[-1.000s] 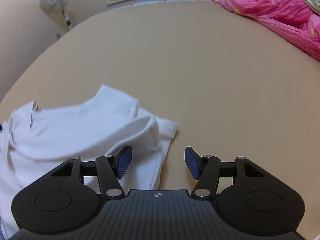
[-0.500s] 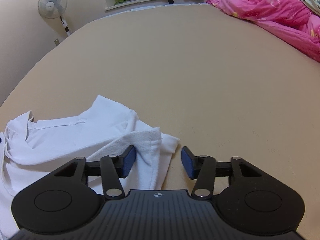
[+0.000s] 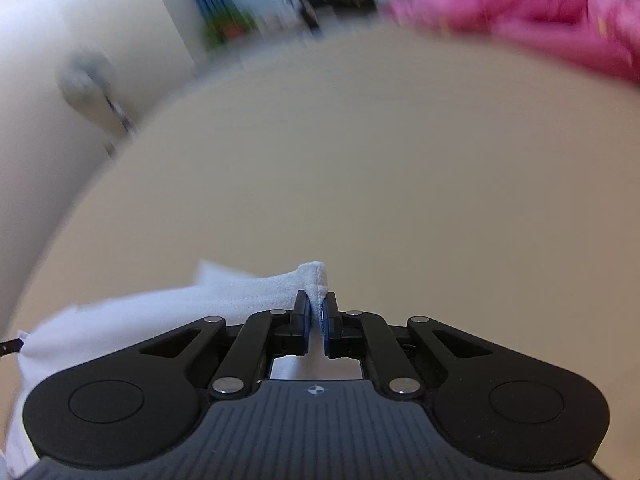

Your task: Fold small clothes

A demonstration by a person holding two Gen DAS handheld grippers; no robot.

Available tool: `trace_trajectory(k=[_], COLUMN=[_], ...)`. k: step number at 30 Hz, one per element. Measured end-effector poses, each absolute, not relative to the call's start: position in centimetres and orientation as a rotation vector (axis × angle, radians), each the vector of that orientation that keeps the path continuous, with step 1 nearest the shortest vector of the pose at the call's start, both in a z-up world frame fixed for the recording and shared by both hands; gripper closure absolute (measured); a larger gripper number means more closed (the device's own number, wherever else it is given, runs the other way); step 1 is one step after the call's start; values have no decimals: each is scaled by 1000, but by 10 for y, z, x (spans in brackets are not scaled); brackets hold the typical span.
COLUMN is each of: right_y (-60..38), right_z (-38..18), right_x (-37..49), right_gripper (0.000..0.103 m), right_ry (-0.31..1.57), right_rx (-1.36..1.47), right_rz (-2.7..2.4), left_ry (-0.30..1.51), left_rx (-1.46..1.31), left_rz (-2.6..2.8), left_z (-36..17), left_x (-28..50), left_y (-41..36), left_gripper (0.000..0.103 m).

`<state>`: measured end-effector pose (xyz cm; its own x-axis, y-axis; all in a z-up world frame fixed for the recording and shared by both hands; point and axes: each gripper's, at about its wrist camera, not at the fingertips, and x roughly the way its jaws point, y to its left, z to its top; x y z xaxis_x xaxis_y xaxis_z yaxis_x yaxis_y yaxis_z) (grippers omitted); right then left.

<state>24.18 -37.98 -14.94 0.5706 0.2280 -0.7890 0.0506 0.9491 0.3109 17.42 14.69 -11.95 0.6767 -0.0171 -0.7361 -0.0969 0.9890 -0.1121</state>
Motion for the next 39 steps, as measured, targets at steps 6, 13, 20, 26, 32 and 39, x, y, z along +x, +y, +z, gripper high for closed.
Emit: trace_trajectory(k=[6,13,20,26,32,39], right_y=[-366,-361,-381,-396,-397,-382], right_z=[-132,-146,-114,-70,-32,-65], right_x=[243,248,218,171,111,72], right_gripper=[98,85,69,66,58,57], right_ry=[811,933,873,789,736,831], right_rx=[247,256,306,319,355,352], right_rz=[118,66,23,60,109,76], left_ry=[678,817,756,741,758,834], left_rx=[-257,-221,-253,-154,-237,-249], left_rz=[84,107,97,32,8,42], left_z=[-99,-117,-90,-54,-38,-66], left_x=[170,184,152,97,26,-20], left_y=[163,160,173,155,156,146], left_gripper=[98,90,59,59,59,59])
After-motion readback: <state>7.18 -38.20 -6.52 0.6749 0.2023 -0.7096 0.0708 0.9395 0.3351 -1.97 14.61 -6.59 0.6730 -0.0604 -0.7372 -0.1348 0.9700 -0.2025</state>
